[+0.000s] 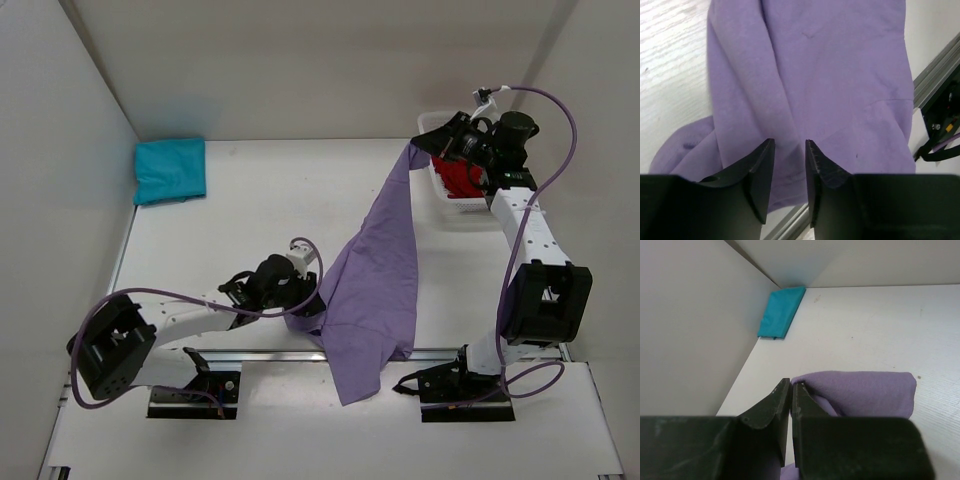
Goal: Fold and stack the t-shirts
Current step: Flatten out the tshirt
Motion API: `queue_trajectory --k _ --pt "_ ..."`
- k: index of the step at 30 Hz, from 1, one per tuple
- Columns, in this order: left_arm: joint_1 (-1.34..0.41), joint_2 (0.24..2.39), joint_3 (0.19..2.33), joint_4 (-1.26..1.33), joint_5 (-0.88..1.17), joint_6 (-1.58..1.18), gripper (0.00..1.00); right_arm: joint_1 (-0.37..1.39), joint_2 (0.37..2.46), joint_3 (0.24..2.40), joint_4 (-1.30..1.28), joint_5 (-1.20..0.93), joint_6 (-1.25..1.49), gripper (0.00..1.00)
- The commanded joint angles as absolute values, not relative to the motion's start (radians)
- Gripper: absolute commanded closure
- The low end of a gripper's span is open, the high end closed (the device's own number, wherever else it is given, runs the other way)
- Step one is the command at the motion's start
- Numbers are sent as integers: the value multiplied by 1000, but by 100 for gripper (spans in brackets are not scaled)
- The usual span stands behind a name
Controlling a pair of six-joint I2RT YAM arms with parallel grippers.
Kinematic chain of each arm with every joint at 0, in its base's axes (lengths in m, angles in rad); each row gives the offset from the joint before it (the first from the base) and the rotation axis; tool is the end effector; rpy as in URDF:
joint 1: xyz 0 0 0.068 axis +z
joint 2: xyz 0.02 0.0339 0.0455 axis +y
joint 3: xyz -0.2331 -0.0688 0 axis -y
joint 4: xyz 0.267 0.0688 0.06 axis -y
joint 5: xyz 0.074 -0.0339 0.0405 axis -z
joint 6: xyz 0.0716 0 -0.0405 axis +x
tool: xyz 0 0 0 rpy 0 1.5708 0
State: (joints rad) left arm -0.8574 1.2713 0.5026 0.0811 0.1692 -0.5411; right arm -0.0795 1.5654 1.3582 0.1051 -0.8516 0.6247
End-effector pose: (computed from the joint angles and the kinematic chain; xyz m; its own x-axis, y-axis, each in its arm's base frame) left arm 0.1850 -0.2322 0.1020 -0.7838 0.1298 -0.6073 0.4979 0.7158 -0.4896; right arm 0.4159 0.0209 0.3380 -0.4881 0.4254 -0.7621 -0.5033 0.5762 0.6440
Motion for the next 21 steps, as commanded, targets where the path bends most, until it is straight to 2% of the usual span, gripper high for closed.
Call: queue_trajectory --k 1,4,7,8,9,11,12,16,21 --pt "-858 1307 560 80 155 -512 60 -78 1542 1348 190 -857 635 99" --pt "-867 1339 572 74 169 -506 61 -80 1537 1347 193 -857 634 100" --pt "-865 1365 577 81 190 -514 56 -72 1534 1338 198 -857 643 100" --pt "-867 1364 584 77 177 -514 66 -74 1529 1339 199 -856 643 100" --pt "-867 1367 591 55 143 -515 83 -66 1528 1338 201 -856 643 100" --pt "-854 1344 604 38 107 -514 97 -69 1522 1341 193 -856 644 100" --pt "-823 1332 606 31 110 -523 100 -71 1519 1341 190 -856 640 100" --pt "-697 1192 682 0 142 -523 100 -71 1494 1354 187 -854 653 100" --pt "-453 1140 921 -109 259 -531 100 -43 1460 1435 154 -853 672 100"
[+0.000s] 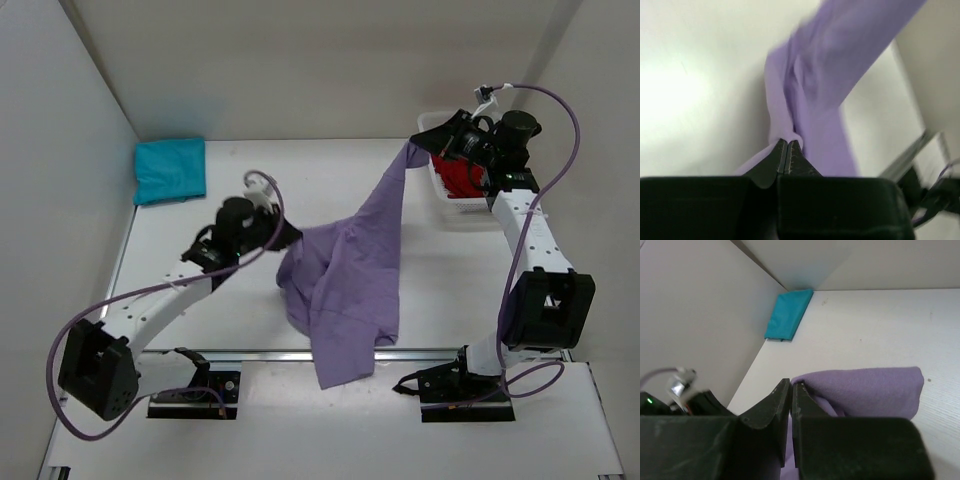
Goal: Fold and stack the t-shirts
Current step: Flatten out the tshirt
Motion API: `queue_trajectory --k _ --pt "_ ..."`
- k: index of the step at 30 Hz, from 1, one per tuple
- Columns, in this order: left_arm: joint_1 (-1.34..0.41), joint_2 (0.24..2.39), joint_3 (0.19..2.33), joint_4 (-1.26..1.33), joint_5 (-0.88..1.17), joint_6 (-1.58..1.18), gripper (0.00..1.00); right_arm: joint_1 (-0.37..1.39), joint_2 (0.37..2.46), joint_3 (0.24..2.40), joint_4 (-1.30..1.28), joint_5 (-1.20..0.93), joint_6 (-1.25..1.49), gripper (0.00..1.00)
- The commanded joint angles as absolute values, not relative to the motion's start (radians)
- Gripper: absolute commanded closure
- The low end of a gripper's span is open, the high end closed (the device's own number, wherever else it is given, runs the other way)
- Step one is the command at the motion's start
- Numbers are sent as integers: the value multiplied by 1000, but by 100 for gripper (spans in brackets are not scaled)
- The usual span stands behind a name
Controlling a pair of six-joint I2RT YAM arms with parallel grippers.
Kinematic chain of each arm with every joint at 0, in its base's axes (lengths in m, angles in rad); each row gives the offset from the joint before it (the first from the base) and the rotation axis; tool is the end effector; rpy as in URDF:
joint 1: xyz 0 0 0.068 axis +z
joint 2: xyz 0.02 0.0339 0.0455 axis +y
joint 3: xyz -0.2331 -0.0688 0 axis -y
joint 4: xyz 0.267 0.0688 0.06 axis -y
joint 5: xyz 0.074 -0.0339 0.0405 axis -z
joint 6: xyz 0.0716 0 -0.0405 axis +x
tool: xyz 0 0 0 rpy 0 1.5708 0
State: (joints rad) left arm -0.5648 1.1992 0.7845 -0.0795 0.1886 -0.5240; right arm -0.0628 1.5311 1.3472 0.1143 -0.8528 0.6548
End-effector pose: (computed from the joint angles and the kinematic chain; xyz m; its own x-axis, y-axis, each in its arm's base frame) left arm 0.2724 -0.1885 0.2096 -0.6797 -0.1511 -0.7177 0.3755 0.7689 -0.5175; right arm 0.4076 0.0284 0.3482 -0.4866 0.4320 -0.7594 -0.5197 0.5555 0.6491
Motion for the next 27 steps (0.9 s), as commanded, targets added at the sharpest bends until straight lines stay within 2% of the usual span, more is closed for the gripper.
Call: queue_trajectory --k 1,6,10,13,17,23,27 --pt "-422 1138 942 -110 297 -544 100 -31 1459 1472 141 -850 660 100" --pt "-183 1126 1150 -150 423 -586 100 11 1358 1589 2 -807 575 100" --pt "-19 1095 1288 -188 503 -629 100 5 1215 1556 -23 -776 523 100" --pt "-8 1063 1345 -228 482 -621 100 -116 1120 1418 29 -793 546 100" --pt "-14 1048 1428 -303 468 -612 100 -189 1158 1283 98 -838 606 100" --pt "-72 1022 1632 -469 329 -509 100 -95 1194 1396 -31 -784 529 100" --pt "-123 1003 1741 -544 221 -451 100 -63 1181 1610 -152 -790 488 99"
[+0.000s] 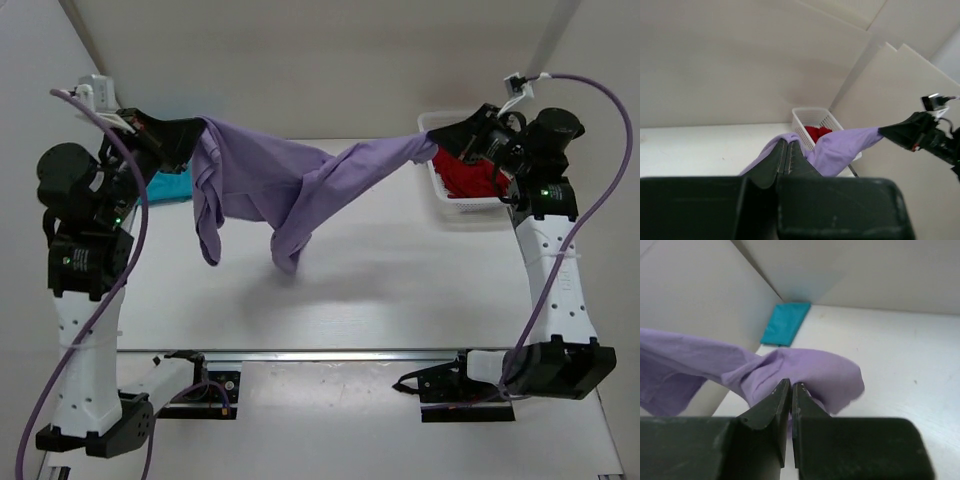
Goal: Fold and stack the t-shirts
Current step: Flatten out the tshirt
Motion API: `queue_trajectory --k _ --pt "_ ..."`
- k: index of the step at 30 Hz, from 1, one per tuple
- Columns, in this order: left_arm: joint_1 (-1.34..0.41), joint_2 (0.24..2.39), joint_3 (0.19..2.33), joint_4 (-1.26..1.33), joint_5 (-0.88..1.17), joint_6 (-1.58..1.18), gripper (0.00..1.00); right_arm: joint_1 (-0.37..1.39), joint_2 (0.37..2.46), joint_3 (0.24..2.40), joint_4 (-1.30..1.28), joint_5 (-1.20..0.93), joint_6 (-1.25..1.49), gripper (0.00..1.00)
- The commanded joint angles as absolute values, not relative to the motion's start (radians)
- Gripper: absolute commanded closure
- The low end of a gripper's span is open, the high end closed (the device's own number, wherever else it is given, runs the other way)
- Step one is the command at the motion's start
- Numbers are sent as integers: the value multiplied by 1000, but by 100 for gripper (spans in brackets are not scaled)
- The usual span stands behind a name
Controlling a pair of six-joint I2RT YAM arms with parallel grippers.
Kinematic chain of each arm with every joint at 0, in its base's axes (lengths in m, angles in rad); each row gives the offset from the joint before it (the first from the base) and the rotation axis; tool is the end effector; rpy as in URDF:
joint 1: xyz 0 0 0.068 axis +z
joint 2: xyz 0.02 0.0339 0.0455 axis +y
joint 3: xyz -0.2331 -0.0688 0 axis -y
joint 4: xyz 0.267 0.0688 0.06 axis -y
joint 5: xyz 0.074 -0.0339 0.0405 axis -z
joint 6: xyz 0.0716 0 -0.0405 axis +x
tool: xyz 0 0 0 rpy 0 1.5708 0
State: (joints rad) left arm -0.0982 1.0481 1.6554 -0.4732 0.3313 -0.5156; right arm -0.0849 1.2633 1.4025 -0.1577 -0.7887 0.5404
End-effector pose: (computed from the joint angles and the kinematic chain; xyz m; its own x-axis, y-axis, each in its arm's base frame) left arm 0.2257 -0.0456 0.5361 -0.0881 -0.4598 -0.8836 0.4254 0.7848 -0.4508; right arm 0.3331 0.0226 0.4298 -0.3487 0.3936 -0.8506 -0.5453 0.6529 0.5256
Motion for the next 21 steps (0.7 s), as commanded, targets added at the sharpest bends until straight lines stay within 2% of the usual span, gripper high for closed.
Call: queue_trajectory --k 1,3,6,10,14,16,17,18,19,21 --pt "-132 996 1746 -554 192 -439 100 -55 1181 1676 -185 -778 477 100" --pt "-135 980 1743 -558 164 -425 100 -60 1192 1768 -215 -746 483 100" --pt "-158 965 1677 -542 121 -407 100 -141 1280 1871 -177 -848 569 100" --pt "-120 948 1522 -467 147 -420 100 -123 1449 1894 -118 -896 585 100" --pt "-43 977 1271 -350 251 -483 100 -68 1731 1995 -179 -847 528 100" --pt "-2 1033 1146 -273 287 -509 100 -46 1958 2139 -292 -818 500 100" --pt "-3 1092 1119 -240 297 -520 100 -26 2026 2289 -329 -804 483 100" --pt "-2 1127 1086 -220 287 -538 100 -28 2178 2465 -391 -770 482 100" --pt "0 1206 1075 -198 279 -541 100 -29 2274 2502 -352 -747 511 100" --pt "-2 1359 1110 -172 221 -545 100 -55 2334 2453 -217 -742 641 100"
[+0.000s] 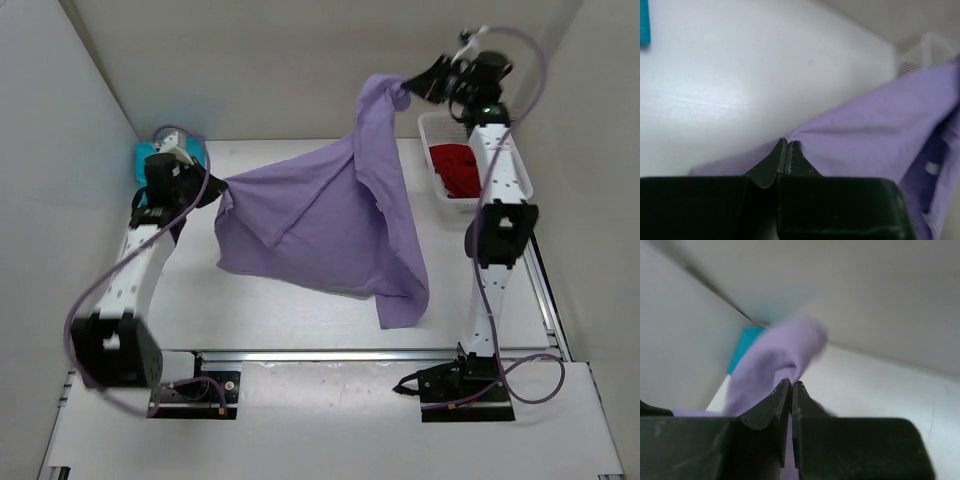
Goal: Fold and stack the t-shirts
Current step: Flatten out the tshirt
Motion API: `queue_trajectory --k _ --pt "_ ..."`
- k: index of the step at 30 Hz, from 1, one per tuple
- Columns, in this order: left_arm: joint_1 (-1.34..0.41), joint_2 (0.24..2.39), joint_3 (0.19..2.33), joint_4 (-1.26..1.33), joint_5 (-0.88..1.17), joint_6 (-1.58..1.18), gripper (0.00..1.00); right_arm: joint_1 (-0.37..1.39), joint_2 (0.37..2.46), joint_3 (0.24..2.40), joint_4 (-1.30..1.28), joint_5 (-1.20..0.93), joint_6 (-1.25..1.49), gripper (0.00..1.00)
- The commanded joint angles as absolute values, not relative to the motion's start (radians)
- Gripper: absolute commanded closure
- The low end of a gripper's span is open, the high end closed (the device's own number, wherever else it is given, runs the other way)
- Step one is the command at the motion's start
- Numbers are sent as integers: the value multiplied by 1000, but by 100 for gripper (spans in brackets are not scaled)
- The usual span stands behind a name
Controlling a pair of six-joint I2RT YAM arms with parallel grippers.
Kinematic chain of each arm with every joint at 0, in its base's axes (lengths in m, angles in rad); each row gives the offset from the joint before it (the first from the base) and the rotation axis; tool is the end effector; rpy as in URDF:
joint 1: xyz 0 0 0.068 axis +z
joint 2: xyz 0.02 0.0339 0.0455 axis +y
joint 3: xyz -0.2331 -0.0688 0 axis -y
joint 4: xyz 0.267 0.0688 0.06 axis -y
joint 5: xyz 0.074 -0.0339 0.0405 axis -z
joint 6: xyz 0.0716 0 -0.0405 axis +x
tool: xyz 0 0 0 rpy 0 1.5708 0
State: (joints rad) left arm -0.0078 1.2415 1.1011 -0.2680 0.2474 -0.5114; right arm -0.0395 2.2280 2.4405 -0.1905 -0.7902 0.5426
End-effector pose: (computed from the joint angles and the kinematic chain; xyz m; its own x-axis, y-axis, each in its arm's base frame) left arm 0.3489 -0.0203 0.2992 -0.4600 -0.4709 -0.7527 0.0082 0.8455 -0.5340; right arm 0.5367 0.0297 0.4157 -0.3333 0.3768 -0.8642 -0.5954 0.6266 0.5029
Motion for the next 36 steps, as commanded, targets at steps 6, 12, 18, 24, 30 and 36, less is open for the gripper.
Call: queue_trajectory --k 6,12,18,24,30,36 --pt "35 1790 1451 -209 199 -598 82 -103 2470 2586 -237 -691 637 79" --pt "-20 1677 1425 -155 130 -589 29 -55 2336 2611 -478 -551 416 46" --pt "-38 1390 961 -68 106 -672 54 145 2201 2571 -722 -344 244 73" --pt "87 1247 655 -64 147 -772 72 342 2148 2599 -957 -233 204 100" --pt "210 1213 508 -45 124 -776 66 547 2031 2524 -1045 -72 193 100" --pt "209 1305 518 15 57 -788 52 611 1512 1622 -543 -82 247 96"
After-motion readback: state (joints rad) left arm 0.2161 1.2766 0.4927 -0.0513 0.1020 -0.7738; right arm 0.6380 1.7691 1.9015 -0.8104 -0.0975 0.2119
